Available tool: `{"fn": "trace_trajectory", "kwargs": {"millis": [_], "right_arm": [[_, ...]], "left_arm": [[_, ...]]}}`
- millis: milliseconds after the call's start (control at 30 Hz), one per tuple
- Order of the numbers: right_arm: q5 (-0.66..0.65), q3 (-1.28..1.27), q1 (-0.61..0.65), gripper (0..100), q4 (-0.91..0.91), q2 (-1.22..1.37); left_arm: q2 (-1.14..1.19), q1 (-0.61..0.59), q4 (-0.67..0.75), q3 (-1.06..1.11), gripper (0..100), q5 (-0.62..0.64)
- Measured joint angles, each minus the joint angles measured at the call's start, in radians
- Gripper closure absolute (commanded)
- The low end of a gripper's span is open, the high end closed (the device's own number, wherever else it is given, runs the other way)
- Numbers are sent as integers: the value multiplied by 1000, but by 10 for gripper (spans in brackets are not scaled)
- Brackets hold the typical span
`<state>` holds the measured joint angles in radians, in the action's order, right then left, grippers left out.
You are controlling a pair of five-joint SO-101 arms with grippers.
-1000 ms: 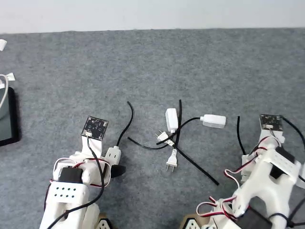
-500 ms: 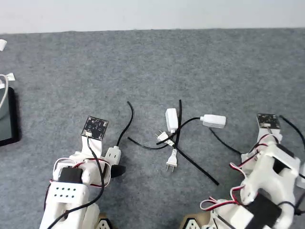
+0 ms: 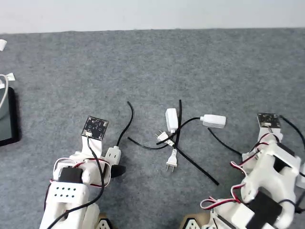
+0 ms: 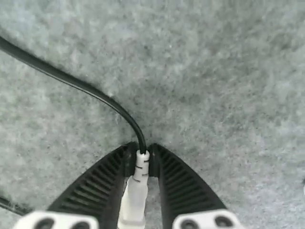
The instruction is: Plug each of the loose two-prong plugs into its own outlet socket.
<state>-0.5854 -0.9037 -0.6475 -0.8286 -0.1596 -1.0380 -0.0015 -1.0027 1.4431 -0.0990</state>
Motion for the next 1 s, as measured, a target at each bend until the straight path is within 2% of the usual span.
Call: {"fn": "trace_trajectory", "kwargs": {"millis": [67,167,233,300,467,1000], "right_arm": [[0,9,0,964,-2,6],[-34,29,0,835,-32,17],[-64,52,5,789,-87,18],[-74,72,9,824,-138,20],[-74,126,-14,996,-190,23],[-74,150,-127,988,-147,41]], "left_arm": [[0,0,0,0,717,0],[0,0,0,0,717,0],[0,0,0,0,717,0],[0,0,0,0,717,0],[0,0,0,0,717,0],[0,0,0,0,717,0]]}}
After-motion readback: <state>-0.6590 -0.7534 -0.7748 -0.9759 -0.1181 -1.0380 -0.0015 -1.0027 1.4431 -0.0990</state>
